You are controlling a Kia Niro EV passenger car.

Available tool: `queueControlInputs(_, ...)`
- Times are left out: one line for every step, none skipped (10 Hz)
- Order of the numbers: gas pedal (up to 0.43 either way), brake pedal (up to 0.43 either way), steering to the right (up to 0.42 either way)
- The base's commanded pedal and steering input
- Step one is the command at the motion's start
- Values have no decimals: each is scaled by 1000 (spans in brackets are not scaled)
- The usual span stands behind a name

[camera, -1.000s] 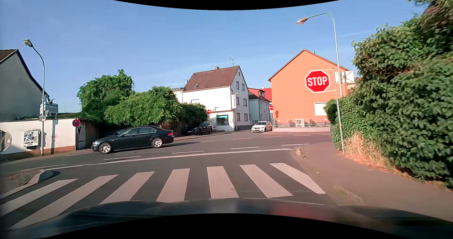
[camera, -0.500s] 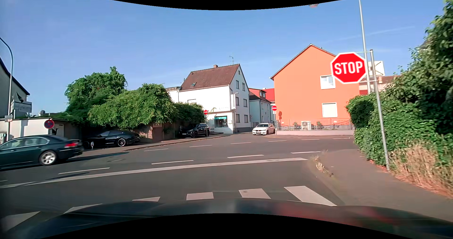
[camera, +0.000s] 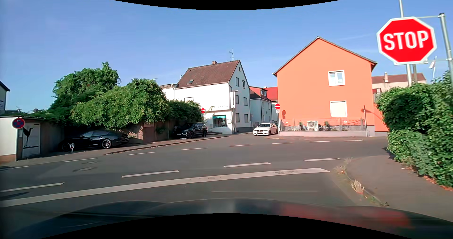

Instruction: Follow the waypoints while adhering to traffic rules and regulations

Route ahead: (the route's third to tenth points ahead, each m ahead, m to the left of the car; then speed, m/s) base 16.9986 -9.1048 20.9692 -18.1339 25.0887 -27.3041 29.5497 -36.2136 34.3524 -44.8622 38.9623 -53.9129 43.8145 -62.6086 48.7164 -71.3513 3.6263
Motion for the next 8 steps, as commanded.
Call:
queueControlInputs(0, 226, -3)
queueControlInputs(0, 226, -3)
queueControlInputs(0, 226, -3)
queueControlInputs(0, 220, -3)
queueControlInputs(0, 220, -1)
queueControlInputs(0, 207, 4)
queueControlInputs(0, 195, 10)
queueControlInputs(0, 189, 20)
